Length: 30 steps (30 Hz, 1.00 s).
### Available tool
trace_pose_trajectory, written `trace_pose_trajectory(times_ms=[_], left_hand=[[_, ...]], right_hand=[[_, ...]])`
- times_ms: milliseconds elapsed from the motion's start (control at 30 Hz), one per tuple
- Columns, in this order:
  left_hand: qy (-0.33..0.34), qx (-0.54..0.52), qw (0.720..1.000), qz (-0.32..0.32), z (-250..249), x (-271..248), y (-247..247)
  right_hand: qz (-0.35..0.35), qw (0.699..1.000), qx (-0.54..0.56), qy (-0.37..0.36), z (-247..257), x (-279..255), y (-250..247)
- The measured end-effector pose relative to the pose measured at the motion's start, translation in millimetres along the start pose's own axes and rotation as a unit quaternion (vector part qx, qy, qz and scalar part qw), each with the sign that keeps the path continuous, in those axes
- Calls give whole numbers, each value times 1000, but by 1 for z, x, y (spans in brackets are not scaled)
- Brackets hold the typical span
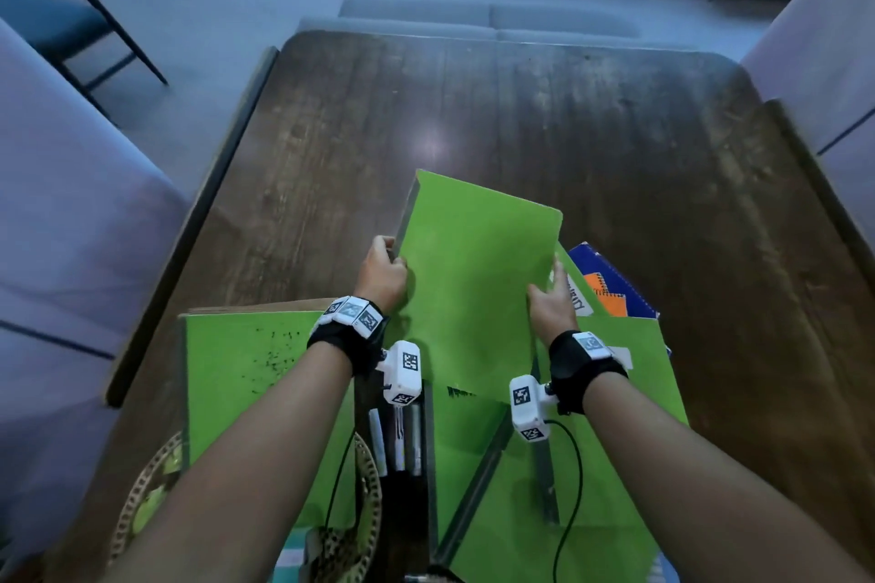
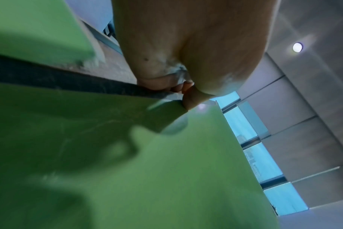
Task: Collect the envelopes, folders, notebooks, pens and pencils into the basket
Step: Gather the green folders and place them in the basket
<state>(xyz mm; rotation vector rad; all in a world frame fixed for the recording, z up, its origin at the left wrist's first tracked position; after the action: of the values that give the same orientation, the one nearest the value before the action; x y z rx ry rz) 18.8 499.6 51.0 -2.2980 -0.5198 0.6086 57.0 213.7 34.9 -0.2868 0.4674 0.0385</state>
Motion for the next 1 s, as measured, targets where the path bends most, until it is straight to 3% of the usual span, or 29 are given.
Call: trace_pose_trajectory(times_ms=[200,400,533,767,1000], left_hand=[[14,-54,998,-41,16,-32,-65],[44,-70,994,-76,74,-65,-124],[14,-73,993,-89,129,-83,-153],[-53,-31,997,-41,213,-109,-176],[-104,132,985,-33,257,-131,-185]], right_hand=[[39,997,-11,-69,43,-47,28],[65,994,-39,-83,45,-90,73],[102,989,-52,-89,32,-116,117],[147,982,-94,-77,3,-158,186],[170,967,-167,-84,-24,-176,217]])
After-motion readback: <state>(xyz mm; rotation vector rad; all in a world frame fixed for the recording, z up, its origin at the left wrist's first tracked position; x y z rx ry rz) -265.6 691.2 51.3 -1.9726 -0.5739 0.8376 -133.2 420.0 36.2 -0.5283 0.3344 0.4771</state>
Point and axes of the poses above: each hand's wrist, its own x-axis towards the middle knuckle, its own y-axis out of the palm, z = x × y, the point moved 8 cm from there along x, towards the middle knuckle, and after that the axes turned 11 degrees about x, right-handed, at the moved point
